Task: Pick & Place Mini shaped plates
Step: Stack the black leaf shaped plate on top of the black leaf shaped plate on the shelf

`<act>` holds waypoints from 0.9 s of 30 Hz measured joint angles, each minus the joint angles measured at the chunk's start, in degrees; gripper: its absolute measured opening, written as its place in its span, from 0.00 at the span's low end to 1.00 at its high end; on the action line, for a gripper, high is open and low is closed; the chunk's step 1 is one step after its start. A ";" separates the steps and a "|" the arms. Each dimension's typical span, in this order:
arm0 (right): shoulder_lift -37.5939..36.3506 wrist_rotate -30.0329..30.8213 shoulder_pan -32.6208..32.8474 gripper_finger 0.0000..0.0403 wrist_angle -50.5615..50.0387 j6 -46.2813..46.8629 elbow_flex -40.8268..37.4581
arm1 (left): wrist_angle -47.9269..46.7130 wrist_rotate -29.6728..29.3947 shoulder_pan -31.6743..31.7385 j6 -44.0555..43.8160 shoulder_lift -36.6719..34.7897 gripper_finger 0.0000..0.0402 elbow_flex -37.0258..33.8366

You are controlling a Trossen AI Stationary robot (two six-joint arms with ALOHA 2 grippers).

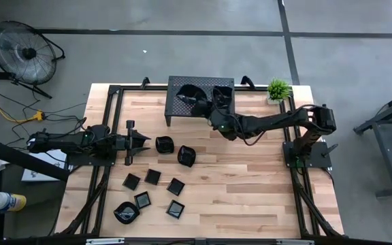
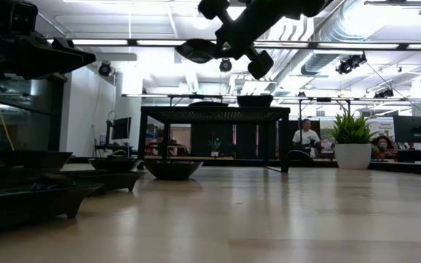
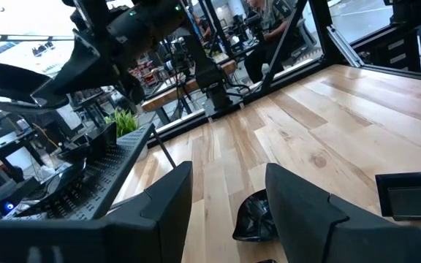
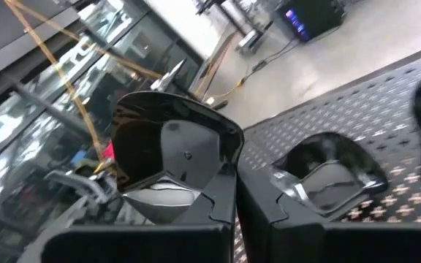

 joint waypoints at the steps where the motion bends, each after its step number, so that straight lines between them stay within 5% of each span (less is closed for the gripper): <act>1: 0.00 -1.27 -0.24 0.00 0.18 -0.13 0.00 | 0.00 0.00 0.00 -0.01 0.00 0.42 0.00; 11: 0.87 -6.33 -1.53 0.00 0.52 -1.04 -0.04 | 0.00 -0.01 0.00 -0.01 0.00 0.42 0.00; 27: 0.94 -10.52 -3.28 0.00 -7.22 -16.81 1.83 | 0.00 -0.02 -0.01 -0.02 0.00 0.42 0.00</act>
